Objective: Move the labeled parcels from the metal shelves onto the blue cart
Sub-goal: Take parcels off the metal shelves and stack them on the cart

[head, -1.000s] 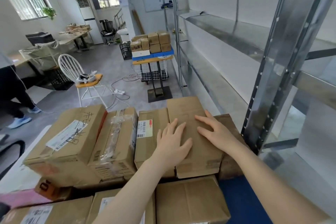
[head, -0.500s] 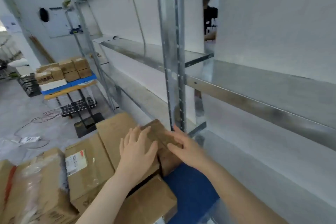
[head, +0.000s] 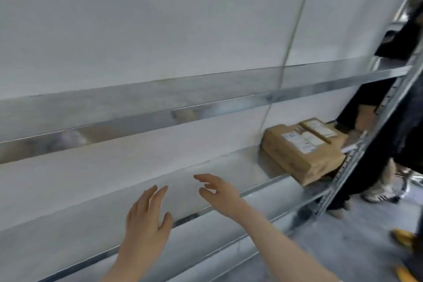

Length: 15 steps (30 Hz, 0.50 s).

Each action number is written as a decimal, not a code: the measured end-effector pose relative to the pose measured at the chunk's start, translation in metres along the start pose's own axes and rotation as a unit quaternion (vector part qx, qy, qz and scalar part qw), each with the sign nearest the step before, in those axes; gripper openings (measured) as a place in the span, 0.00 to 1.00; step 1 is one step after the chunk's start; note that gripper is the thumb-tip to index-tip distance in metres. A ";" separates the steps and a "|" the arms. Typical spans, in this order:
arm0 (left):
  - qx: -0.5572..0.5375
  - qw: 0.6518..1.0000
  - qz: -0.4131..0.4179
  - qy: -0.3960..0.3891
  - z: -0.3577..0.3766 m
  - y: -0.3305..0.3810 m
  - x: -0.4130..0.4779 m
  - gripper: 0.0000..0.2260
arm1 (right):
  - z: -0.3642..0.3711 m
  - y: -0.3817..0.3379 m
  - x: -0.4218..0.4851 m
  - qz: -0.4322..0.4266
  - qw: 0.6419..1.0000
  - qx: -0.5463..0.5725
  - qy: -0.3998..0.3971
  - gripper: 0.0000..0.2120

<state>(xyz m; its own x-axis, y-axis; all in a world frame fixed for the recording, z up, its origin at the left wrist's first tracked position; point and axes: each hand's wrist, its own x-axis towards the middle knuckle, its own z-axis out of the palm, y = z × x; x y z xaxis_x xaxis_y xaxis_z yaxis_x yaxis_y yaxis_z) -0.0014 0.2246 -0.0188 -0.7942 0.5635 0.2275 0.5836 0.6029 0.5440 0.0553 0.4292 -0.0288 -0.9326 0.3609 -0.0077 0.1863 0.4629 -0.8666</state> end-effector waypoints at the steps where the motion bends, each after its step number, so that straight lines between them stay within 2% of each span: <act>1: -0.006 1.000 0.021 -0.012 0.015 0.019 0.008 0.25 | -0.030 0.017 -0.006 0.014 1.000 0.002 0.027 0.17; 4: -0.015 0.996 0.067 -0.052 0.061 0.077 0.031 0.25 | -0.117 0.070 -0.025 0.055 0.994 -0.007 0.090 0.16; 7: -0.012 0.994 0.078 -0.074 0.108 0.124 0.056 0.25 | -0.193 0.116 -0.032 0.082 0.986 -0.024 0.140 0.17; 12: -0.038 0.995 0.040 -0.088 0.195 0.198 0.100 0.26 | -0.299 0.188 -0.004 0.105 0.980 -0.014 0.169 0.16; 15: -0.074 0.992 0.014 -0.099 0.245 0.244 0.127 0.26 | -0.342 0.227 0.027 0.084 0.981 -0.066 0.162 0.18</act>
<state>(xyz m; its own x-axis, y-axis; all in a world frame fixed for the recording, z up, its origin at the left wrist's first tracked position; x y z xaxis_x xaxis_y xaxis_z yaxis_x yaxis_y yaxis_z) 0.0814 0.5815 -0.0555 -0.7201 0.6882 0.0891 0.5629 0.5042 0.6550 0.1783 0.8214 -0.0553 -0.7423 0.6693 0.0318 0.3874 0.4673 -0.7947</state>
